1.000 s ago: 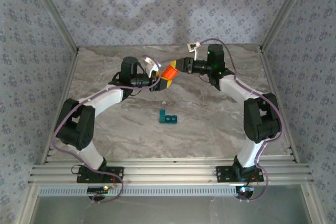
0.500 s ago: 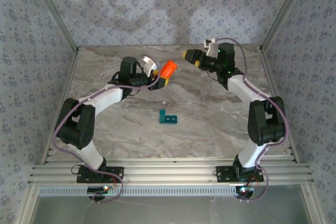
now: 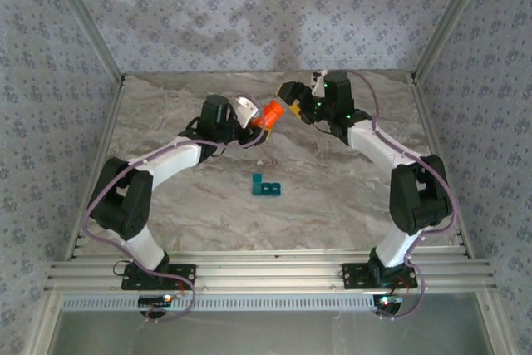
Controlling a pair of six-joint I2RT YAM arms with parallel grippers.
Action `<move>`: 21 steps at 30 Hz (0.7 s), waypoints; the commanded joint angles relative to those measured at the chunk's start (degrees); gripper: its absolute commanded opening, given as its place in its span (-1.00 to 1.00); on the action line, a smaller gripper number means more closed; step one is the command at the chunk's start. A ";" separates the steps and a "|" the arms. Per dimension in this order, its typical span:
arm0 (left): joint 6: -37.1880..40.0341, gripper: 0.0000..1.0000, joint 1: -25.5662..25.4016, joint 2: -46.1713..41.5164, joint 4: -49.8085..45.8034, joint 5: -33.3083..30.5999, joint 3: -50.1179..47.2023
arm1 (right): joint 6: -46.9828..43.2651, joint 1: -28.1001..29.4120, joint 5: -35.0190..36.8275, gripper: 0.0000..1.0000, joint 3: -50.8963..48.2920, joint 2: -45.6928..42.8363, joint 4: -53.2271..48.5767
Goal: Sort the pills into containers
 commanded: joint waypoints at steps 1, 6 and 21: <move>1.75 -1.00 -0.70 -1.92 -0.04 -0.65 1.40 | 1.23 1.23 1.33 0.68 2.68 1.43 -1.92; 1.63 -1.00 -0.78 -1.92 0.22 -0.68 1.53 | 1.33 2.54 1.36 0.64 3.23 2.76 -2.36; 1.34 -1.00 -0.74 -2.05 0.93 -0.06 1.35 | -0.76 3.27 -0.22 -0.26 3.13 3.73 -0.63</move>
